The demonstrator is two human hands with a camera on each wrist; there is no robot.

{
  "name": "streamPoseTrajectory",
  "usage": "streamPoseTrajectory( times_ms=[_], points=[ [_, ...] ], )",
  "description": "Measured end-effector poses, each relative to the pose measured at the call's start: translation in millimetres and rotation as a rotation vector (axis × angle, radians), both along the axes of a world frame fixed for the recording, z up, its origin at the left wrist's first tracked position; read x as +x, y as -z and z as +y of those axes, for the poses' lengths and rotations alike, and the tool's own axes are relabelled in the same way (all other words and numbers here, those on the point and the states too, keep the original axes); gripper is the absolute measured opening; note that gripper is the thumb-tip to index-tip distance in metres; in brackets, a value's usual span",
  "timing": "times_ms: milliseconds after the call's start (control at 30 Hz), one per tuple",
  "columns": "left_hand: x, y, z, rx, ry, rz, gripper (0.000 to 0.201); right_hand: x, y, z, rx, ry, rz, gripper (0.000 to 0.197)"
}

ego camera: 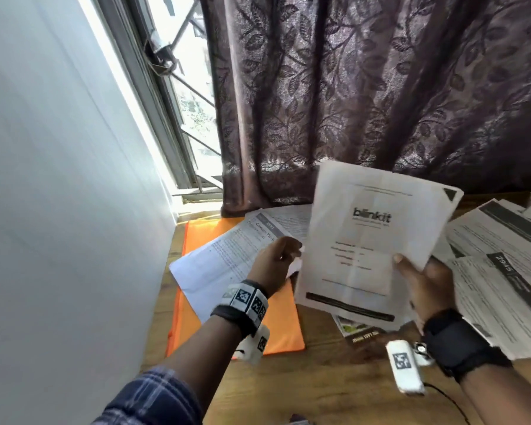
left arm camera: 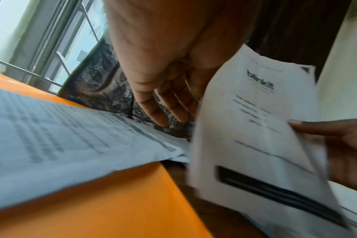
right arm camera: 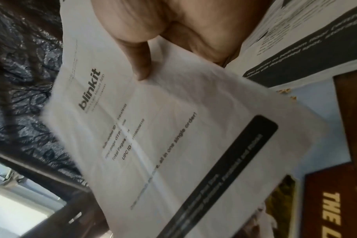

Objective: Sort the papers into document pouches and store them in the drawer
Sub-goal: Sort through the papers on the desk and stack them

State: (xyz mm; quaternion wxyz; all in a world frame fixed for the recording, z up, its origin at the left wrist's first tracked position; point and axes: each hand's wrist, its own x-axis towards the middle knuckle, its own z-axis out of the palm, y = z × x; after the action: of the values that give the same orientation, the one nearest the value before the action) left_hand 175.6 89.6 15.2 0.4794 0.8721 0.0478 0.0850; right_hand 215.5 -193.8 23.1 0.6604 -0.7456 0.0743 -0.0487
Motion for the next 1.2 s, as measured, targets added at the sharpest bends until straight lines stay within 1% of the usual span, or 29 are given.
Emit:
streamPoseTrajectory(
  times_ms=[133,233,333,400,500,600,700,800,900,967,1067,1100,1167,1200],
  points=[
    [16,10,48,0.236,-0.120,0.177,0.024,5,11,-4,-0.027,0.033,0.045,0.021],
    [21,20,79,0.445,-0.164,0.272,0.040,0,16,-3,-0.047,0.034,0.072,0.026],
    [19,24,96,0.616,-0.137,0.405,0.066,-4,29,-4,-0.039,0.055,0.121,0.029],
    [15,26,97,0.689,-0.063,0.454,0.076,-2,39,-6,-0.018,0.079,0.162,0.027],
    [1,28,83,0.725,0.052,0.450,0.086,0,47,-6,-0.018,0.076,0.169,0.025],
    [-18,31,64,0.764,0.093,0.410,0.086,-1,49,-4,-0.022,0.078,0.173,0.025],
    [-35,36,49,0.786,0.094,0.386,0.080,-3,47,-2,-0.037,0.072,0.176,0.021],
    [-40,39,47,0.784,0.076,0.356,0.080,-4,45,-3,-0.053,0.060,0.178,0.020],
    [-26,33,57,0.784,-0.019,0.308,0.079,-5,47,-5,-0.069,0.046,0.181,0.014],
    [-14,29,68,0.792,-0.074,0.357,0.086,-7,49,-9,-0.065,0.042,0.185,0.014],
    [1,25,82,0.776,-0.107,0.499,0.104,-10,55,-14,-0.059,0.055,0.184,0.025],
    [5,24,86,0.786,-0.118,0.535,0.108,-11,56,-15,-0.053,0.060,0.186,0.023],
    [12,23,91,0.838,-0.125,0.574,0.110,-11,59,-17,-0.055,0.071,0.200,0.018],
    [15,23,93,0.858,-0.114,0.585,0.110,-11,59,-18,-0.064,0.072,0.202,0.018]
  ],
)
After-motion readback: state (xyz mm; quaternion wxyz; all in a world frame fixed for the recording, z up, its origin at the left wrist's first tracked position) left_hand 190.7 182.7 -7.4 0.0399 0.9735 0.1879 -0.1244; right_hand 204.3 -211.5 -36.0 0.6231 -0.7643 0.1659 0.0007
